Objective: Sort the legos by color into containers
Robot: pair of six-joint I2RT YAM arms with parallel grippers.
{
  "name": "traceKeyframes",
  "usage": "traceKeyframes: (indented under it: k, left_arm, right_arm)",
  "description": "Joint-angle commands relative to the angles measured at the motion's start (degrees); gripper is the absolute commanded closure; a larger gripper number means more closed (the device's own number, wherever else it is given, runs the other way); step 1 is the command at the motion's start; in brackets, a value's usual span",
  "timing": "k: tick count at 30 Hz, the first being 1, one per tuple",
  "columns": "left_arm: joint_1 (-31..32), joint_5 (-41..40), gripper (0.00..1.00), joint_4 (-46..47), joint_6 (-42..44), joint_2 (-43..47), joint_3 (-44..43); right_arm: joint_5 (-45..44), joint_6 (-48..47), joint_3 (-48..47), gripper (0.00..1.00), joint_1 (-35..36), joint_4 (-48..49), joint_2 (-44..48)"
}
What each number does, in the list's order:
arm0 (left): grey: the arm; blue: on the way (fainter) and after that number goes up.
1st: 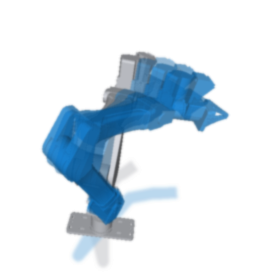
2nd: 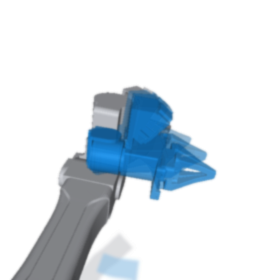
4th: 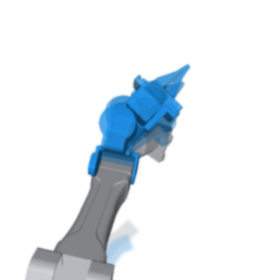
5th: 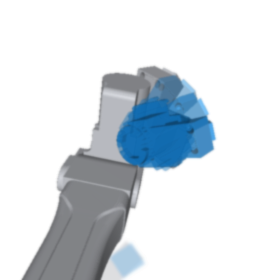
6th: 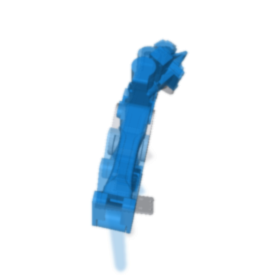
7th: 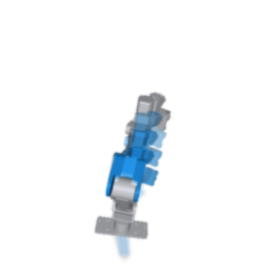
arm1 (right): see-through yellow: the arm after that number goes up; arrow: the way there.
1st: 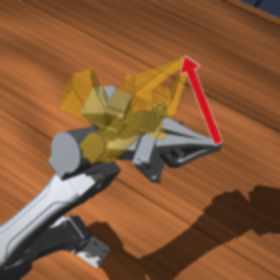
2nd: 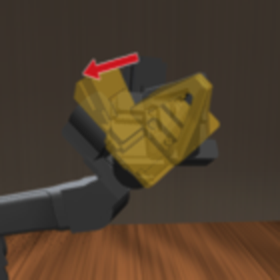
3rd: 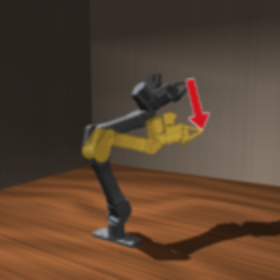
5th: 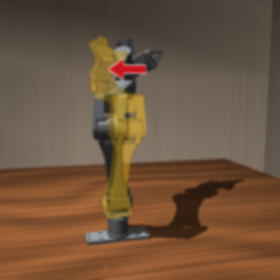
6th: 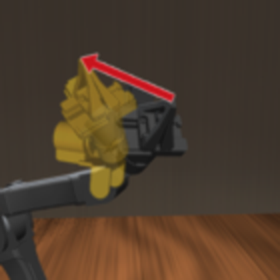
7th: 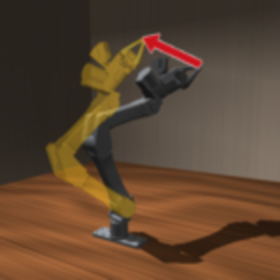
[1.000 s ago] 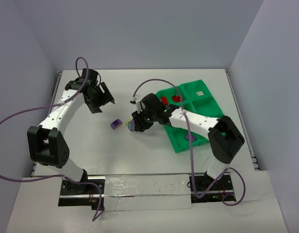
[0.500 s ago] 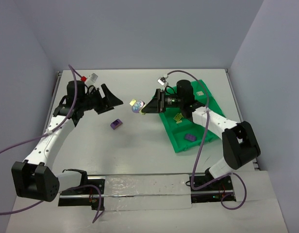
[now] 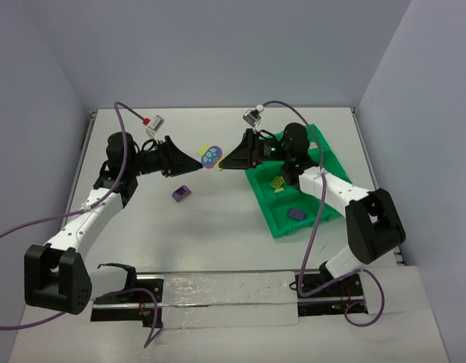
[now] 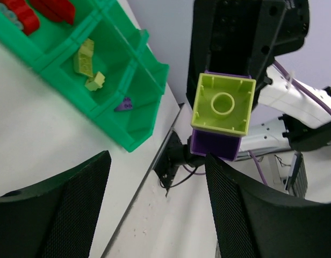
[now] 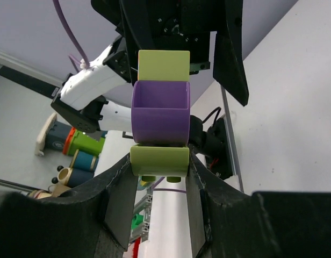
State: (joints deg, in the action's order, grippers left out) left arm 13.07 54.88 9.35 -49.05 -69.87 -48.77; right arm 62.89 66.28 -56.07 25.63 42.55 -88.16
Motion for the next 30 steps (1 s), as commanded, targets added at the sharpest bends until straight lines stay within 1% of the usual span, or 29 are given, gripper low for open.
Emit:
traceKeyframes:
  k: [1, 5, 9, 13, 21, 28, 30]
  left_arm:
    - [0.6, 5.8, 0.23, 10.8, -3.6, 1.4, 0.6]
    - [0.8, 7.8, 0.25, 11.4, -3.5, 1.2, 0.4]
    - [0.8, 9.0, 0.22, 11.3, -3.2, 1.8, 0.1]
    - [1.1, 9.0, 0.2, 12.0, -4.5, 1.6, -0.5]
    - [2.5, 8.3, 0.2, 14.3, -7.0, -0.4, -2.2]
    - [3.4, 7.7, 0.25, 19.2, -10.9, -2.4, -2.6]
    - [3.5, 7.9, 0.3, 21.1, -12.2, -2.9, -2.5]
  right_arm:
    - [1.1, 3.0, 0.6, 0.94, 0.3, 6.5, 0.1]
    - [1.0, 3.1, 0.4, 0.94, 0.3, 6.5, 0.0]
    - [0.7, 3.1, 0.0, 0.94, 0.3, 6.5, -0.2]
    - [1.2, 3.2, -0.7, 0.94, 0.4, 6.5, -1.1]
    - [1.7, 3.2, -1.1, 0.94, 2.0, 6.9, -2.2]
    - [2.2, 3.0, -2.1, 0.94, 4.1, 6.8, -3.6]
    - [2.2, 2.8, -2.1, 0.94, 4.7, 6.8, -4.1]
